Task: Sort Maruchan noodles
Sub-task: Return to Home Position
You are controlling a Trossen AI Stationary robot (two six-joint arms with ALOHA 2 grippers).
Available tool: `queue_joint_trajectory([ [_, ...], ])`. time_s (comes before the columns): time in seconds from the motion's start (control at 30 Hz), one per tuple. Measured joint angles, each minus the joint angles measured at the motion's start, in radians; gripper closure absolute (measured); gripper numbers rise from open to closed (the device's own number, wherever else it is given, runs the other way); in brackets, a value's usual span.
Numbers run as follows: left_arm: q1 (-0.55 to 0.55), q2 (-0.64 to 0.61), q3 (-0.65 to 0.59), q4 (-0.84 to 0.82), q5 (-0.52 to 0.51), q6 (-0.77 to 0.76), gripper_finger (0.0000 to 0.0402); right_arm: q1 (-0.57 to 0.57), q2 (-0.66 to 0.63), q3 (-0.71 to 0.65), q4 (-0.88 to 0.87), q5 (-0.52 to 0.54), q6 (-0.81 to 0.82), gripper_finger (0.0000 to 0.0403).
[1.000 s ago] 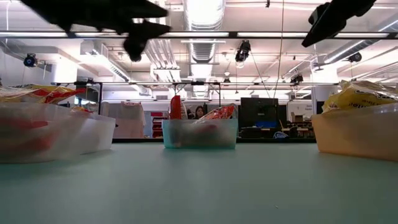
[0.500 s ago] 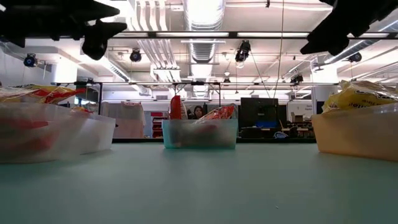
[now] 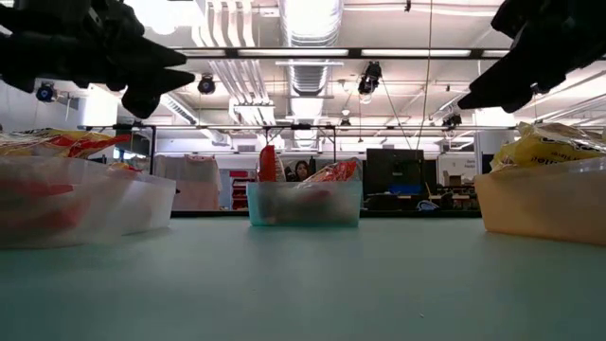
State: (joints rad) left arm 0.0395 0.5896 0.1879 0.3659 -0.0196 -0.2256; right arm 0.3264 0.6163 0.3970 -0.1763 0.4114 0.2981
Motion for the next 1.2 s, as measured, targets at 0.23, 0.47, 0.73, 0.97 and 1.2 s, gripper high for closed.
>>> queue_joint_trajectory([
  [0.23, 0.000, 0.038, -0.028, 0.044, -0.088, 0.016, 0.0243, 0.000, -0.001, -0.084, 0.121, 0.000, -0.013, 0.0179],
  [0.47, 0.000, 0.077, -0.030, 0.046, -0.104, 0.045, 0.0243, 0.000, -0.005, -0.166, 0.221, 0.000, -0.013, 0.0179],
  [0.73, 0.000, 0.103, -0.034, 0.045, -0.104, 0.045, 0.0243, 0.000, -0.027, -0.237, 0.297, -0.001, -0.011, 0.0179],
  [0.97, 0.000, 0.110, -0.034, 0.045, -0.104, 0.045, 0.0243, 0.000, -0.040, -0.294, 0.414, -0.078, -0.014, 0.0179],
  [1.2, 0.000, 0.110, -0.034, 0.044, -0.104, 0.045, 0.0243, 0.000, -0.041, -0.375, 0.560, -0.079, -0.030, 0.0179],
])
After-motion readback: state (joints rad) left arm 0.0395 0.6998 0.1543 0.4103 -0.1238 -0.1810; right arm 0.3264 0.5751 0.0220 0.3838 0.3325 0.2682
